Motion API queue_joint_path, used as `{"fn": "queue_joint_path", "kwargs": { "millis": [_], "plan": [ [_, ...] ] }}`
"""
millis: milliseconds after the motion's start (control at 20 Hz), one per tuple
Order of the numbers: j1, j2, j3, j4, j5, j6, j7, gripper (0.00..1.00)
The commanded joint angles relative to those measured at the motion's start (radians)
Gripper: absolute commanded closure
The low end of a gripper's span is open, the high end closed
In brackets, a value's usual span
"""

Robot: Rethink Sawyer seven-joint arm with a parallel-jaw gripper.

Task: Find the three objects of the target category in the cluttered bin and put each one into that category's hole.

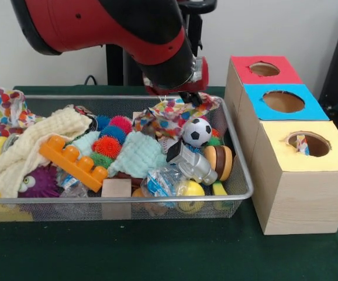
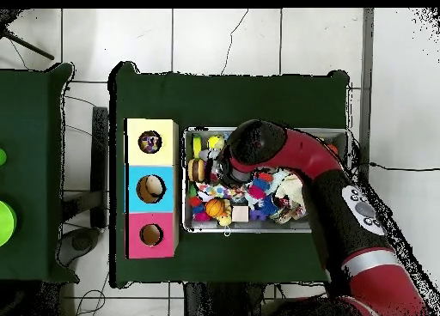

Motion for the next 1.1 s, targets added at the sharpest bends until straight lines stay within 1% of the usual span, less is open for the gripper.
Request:
{"fn": "queue_joint_path", "kwargs": {
  "millis": [50,150,250,450,550,700,900,1100],
  "plan": [
    [0.063,-0.008,-0.027,-0.049,0.05,0.086,0.157,1.0],
    [0.081,-0.013,-0.037,-0.057,0.048,0.095,0.158,1.0],
    [0.089,-0.024,-0.045,-0.044,0.046,0.094,0.151,1.0],
    [0.102,-0.027,-0.054,-0.04,0.076,0.091,0.172,1.0],
    [0.099,-0.037,-0.06,-0.019,0.088,0.088,0.169,1.0],
    [0.1,-0.041,-0.066,-0.014,0.098,0.096,0.157,1.0],
    [0.098,-0.054,-0.071,0.014,0.107,0.073,0.149,1.0],
    [0.102,-0.063,-0.079,0.004,0.114,0.105,0.144,1.0]
  ]
}}
